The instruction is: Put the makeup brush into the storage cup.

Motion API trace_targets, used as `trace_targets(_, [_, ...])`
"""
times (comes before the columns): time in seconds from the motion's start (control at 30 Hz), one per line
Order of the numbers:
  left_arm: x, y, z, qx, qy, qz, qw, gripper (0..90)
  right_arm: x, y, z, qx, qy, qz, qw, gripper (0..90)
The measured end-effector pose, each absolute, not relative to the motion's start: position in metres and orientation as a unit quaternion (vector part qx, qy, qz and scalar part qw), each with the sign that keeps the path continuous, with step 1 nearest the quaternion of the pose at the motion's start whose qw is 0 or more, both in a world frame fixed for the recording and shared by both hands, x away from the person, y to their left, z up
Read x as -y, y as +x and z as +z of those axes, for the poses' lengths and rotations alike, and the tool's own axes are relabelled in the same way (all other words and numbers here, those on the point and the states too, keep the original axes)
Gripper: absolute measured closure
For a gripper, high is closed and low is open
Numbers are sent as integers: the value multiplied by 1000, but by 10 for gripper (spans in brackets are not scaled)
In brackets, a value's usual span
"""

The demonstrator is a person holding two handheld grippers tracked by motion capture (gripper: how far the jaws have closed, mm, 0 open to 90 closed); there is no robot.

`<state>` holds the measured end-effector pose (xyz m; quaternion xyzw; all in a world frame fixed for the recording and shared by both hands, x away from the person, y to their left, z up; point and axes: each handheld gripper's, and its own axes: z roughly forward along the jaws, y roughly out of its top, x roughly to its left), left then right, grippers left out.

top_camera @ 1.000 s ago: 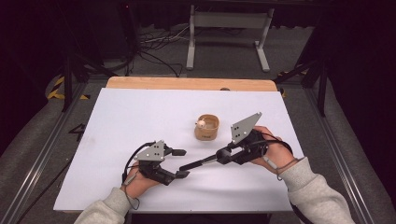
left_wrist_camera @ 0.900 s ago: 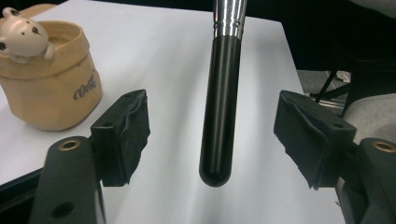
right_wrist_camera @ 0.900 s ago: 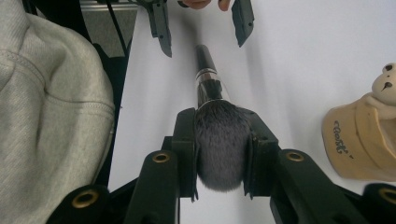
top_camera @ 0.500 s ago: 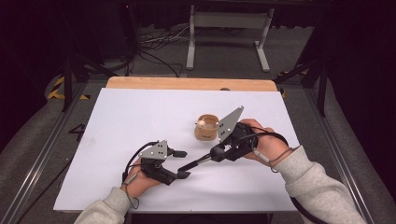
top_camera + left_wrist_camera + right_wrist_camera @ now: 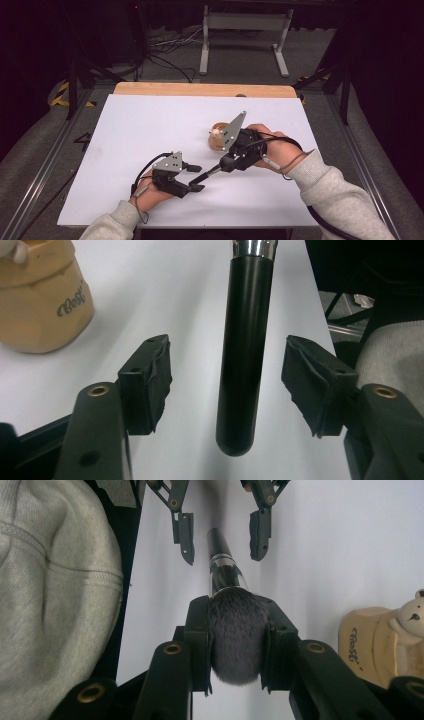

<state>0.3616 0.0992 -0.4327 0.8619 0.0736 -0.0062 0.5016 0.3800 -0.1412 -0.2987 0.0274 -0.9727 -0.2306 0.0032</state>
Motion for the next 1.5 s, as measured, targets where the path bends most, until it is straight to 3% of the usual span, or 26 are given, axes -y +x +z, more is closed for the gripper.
trace_targets(0.63, [-99,363,-434,-68,873,-25,482,577,129,381,-296,976,41,-212,-4,711])
trace_targets(0.9, [-99,361,-434,-65,877,-16,477,723,126,382,-296,977,45,-211,-2,710])
trace_targets(1.4, [-100,359,-432,-61,877,-12,476,742,126,383,-296,972,63,-226,-2,693])
trace_targets(1.5, [-101,359,-432,-61,877,-14,476,742,128,383,-294,968,60,-242,-7,613])
